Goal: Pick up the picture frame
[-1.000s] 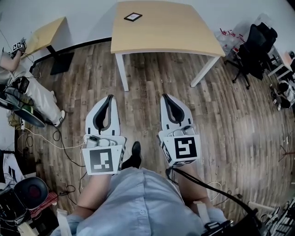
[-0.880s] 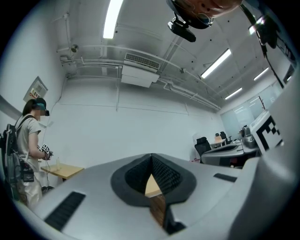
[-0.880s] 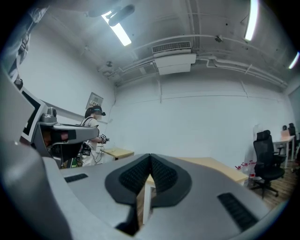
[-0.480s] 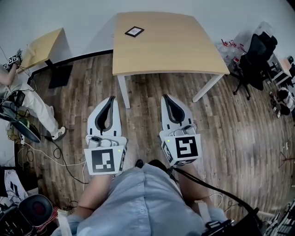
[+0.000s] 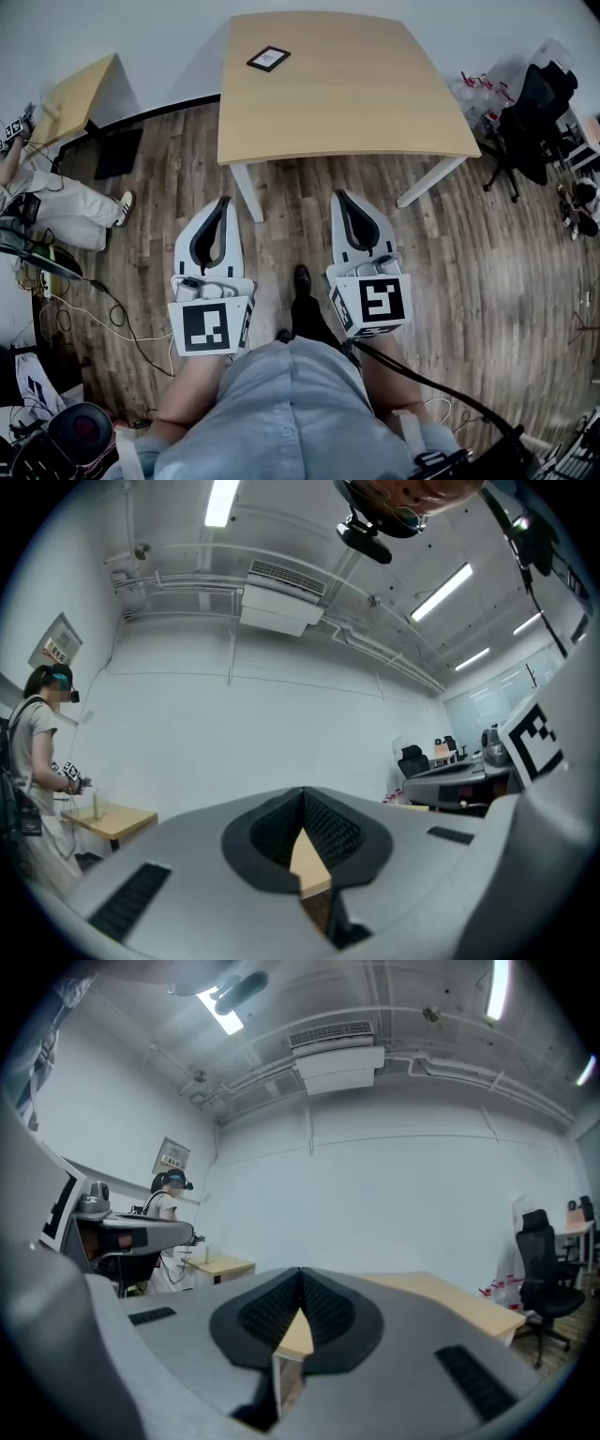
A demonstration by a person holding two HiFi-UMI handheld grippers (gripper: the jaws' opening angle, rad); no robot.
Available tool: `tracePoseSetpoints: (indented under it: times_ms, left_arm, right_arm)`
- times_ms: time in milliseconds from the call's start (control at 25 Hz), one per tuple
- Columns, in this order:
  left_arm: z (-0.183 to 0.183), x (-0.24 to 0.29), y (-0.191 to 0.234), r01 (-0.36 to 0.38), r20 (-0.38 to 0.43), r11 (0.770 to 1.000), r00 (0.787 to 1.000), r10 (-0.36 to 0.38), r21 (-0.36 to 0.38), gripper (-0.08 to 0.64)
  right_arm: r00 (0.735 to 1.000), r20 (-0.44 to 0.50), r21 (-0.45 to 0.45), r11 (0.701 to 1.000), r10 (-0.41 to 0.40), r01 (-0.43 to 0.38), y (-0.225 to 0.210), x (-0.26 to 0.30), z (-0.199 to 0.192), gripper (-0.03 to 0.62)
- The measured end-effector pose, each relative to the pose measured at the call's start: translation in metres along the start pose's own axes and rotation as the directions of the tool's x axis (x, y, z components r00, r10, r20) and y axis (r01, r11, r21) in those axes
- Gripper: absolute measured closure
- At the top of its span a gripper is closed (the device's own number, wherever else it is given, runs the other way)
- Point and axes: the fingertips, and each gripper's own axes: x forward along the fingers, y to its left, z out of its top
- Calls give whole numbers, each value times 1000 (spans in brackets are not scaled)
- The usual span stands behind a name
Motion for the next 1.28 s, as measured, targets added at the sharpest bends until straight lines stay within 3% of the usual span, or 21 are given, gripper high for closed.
tracePoseSetpoints:
  times_ms: [240, 560, 840, 960, 1080, 1280]
  left_arm:
    - [6, 70, 2, -19, -5, 997, 1000, 19, 68, 558]
    - [19, 145, 9, -106, 1, 990, 994, 107, 97, 558]
    - [1, 196, 55, -178, -17, 981, 984, 180, 73, 558]
    - [-6, 211, 64, -213, -43, 977, 976, 214, 21, 559]
    - [-13, 227, 74, -216, -39, 976, 975, 217, 43, 558]
    - [-24, 256, 89, -241, -51, 970, 970, 239, -38, 558]
  right_arm:
    - [1000, 15, 18, 1000, 20, -21, -45, 64, 0, 591]
    - [992, 32, 21, 992, 121, -122, -88, 143, 16, 591]
    - [985, 18, -5, 985, 172, -172, -95, 224, 18, 591]
    - [981, 8, -10, 981, 193, -193, -97, 245, 17, 591]
    - [979, 4, -18, 979, 206, -205, -100, 265, 14, 591]
    - [979, 7, -27, 978, 205, -205, -107, 301, 12, 591]
